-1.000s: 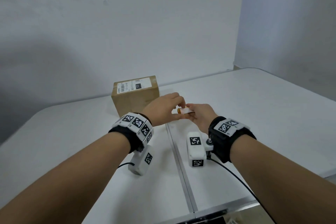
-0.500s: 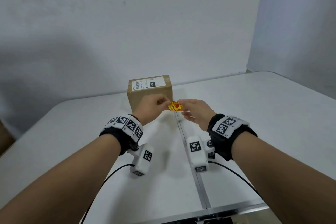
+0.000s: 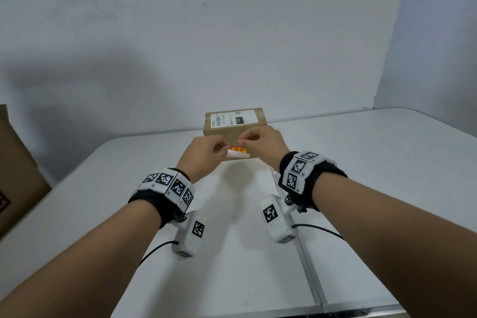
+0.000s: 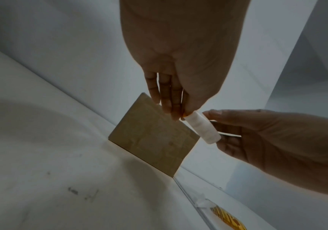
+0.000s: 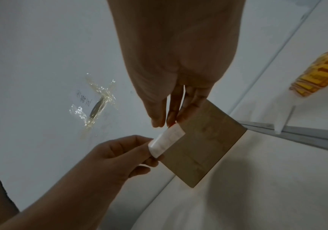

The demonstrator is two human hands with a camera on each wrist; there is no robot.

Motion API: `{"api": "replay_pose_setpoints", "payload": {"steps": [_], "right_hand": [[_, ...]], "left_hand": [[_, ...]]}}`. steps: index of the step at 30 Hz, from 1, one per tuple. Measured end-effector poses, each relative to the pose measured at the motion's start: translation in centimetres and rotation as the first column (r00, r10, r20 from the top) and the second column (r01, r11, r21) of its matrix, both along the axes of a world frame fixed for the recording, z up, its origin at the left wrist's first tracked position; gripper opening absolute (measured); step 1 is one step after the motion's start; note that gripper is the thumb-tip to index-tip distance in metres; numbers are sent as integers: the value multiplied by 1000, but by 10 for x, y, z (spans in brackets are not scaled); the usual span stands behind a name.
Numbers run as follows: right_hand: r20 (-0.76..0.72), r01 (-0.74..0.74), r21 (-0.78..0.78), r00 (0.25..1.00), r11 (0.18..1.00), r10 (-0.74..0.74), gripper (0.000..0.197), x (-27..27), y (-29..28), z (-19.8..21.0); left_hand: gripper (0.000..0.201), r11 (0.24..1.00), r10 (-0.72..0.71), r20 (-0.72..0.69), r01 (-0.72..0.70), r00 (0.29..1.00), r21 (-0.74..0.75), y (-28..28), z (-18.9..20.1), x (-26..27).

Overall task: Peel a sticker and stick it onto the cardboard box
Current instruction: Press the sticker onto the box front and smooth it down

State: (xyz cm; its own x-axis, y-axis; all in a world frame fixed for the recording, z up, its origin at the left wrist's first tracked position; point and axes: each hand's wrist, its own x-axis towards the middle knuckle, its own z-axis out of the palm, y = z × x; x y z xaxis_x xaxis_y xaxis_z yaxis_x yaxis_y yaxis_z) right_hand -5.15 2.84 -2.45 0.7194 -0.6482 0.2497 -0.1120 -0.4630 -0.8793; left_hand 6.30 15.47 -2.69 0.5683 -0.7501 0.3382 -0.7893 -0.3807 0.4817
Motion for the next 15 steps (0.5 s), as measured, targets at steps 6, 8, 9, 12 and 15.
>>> {"api": "replay_pose_setpoints", "payload": {"steps": [6, 8, 9, 12, 15], "right_hand": [[-87, -29, -75, 996, 997, 22, 10, 12, -2, 2], [-93, -46, -98, 995, 994, 37, 10, 12, -4, 0], [-98, -56, -118, 994, 991, 45, 11, 13, -5, -1], [-99, -43, -157, 995, 987, 28, 6, 15, -7, -5], [-69, 13, -177, 997, 984, -25, 9, 19, -14, -9]], "left_hand": [[17, 998, 26, -44, -28, 999, -51, 2, 2, 5], [17, 998, 9, -72, -14, 997, -62, 2, 2, 6], [17, 998, -1, -79, -4, 997, -60, 2, 1, 6], [17, 996, -15, -146, 2, 989, -92, 0, 0, 10], [32, 954, 38, -278, -118, 960, -277, -4, 2, 20]]}}
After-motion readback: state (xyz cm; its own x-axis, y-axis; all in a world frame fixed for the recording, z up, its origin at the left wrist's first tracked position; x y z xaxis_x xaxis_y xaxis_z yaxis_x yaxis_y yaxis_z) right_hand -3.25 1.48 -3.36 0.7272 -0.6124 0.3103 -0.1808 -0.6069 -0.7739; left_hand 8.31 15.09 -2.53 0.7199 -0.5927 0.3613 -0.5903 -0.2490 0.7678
